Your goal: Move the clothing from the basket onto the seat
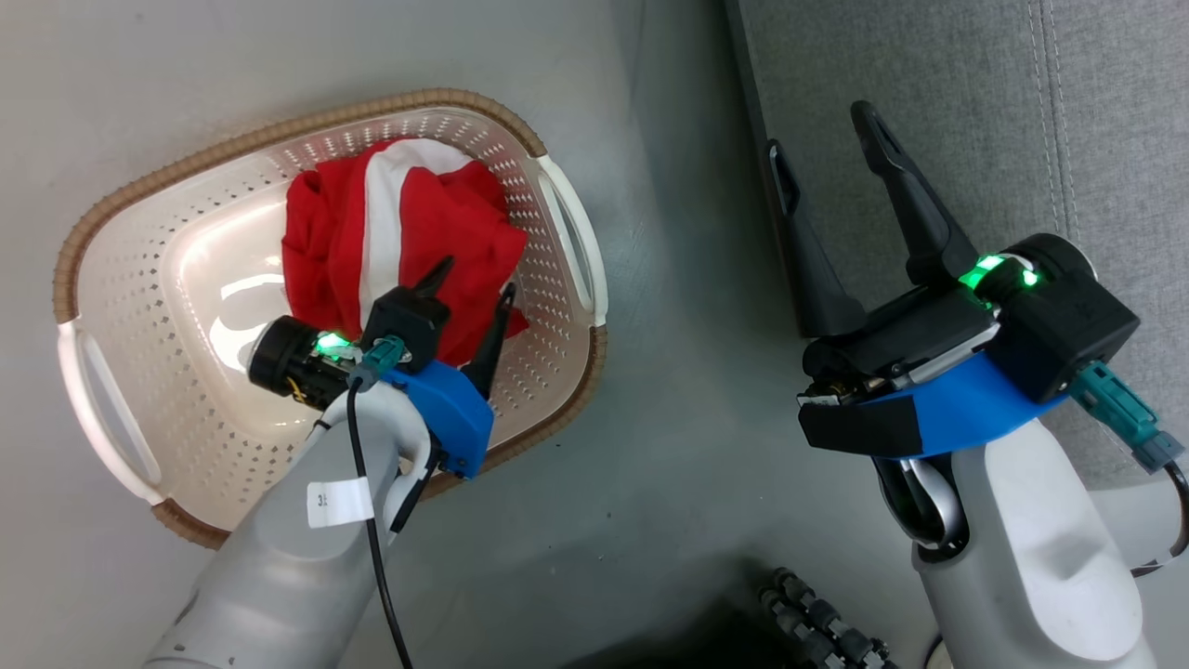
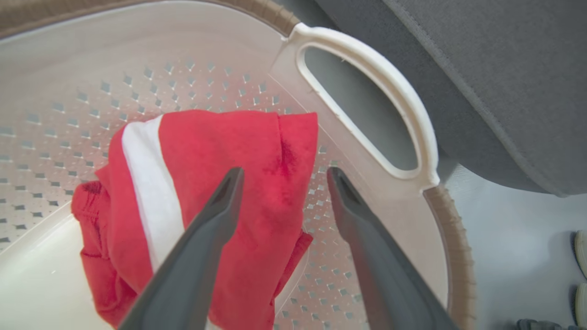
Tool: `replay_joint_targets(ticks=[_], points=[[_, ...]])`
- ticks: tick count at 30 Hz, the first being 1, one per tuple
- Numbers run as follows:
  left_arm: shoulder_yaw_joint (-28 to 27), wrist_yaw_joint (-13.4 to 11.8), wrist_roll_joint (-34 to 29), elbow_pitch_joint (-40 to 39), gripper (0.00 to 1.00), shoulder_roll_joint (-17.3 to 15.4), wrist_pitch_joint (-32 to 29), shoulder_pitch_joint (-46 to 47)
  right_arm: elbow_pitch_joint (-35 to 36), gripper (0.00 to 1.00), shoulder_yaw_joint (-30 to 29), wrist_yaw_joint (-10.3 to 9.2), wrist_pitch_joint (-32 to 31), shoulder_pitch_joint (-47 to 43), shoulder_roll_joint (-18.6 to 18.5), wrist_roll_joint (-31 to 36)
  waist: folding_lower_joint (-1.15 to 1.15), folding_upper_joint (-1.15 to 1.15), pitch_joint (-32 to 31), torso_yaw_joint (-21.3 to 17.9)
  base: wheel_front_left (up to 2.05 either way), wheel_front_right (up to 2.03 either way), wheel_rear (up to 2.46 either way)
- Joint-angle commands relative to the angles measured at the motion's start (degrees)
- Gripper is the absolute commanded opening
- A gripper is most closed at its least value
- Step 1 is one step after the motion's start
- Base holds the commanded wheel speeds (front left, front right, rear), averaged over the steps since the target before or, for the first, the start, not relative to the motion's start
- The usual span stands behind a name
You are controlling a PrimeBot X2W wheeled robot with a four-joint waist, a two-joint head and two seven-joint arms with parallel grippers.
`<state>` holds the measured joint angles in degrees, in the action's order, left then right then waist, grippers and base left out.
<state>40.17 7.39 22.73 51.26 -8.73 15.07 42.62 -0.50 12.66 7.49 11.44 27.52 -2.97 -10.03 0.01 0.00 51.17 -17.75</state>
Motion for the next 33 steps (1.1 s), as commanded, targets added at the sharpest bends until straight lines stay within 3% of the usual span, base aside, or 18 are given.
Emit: replay_joint_targets(ticks=[1, 16, 26, 33], points=[[0.0, 0.0, -0.4, 1.3, 1.00, -0.2, 0.2, 1.5, 0.2, 1.00, 0.1, 0.01, 0.5, 0.2, 0.1, -0.4, -0.01, 0.00, 0.5, -0.4, 0.00, 0.00, 0.00], [-0.5, -7.6, -1.6, 16.9, 1.00, 3.1, 0.0, 7.1, 3.2, 1.00, 0.9, 0.01, 0.5, -2.8, 0.1, -0.2, -0.01, 0.00, 3.4, -0.5, 0.00, 0.00, 0.00], [0.0, -12.2, -1.2, 21.3, 1.00, 4.2, -2.6, 9.0, 5.3, 1.00, 1.1, 0.01, -0.2, -5.0, 0.1, -0.4, -0.01, 0.00, 4.2, 0.3, 0.00, 0.00, 0.00], [0.1, -12.4, -0.5, 22.0, 1.00, 4.2, -5.8, 9.1, 5.8, 1.00, 0.9, 0.01, -0.3, -5.4, 0.1, -0.7, -0.01, 0.00, 4.5, 0.4, 0.00, 0.00, 0.00]])
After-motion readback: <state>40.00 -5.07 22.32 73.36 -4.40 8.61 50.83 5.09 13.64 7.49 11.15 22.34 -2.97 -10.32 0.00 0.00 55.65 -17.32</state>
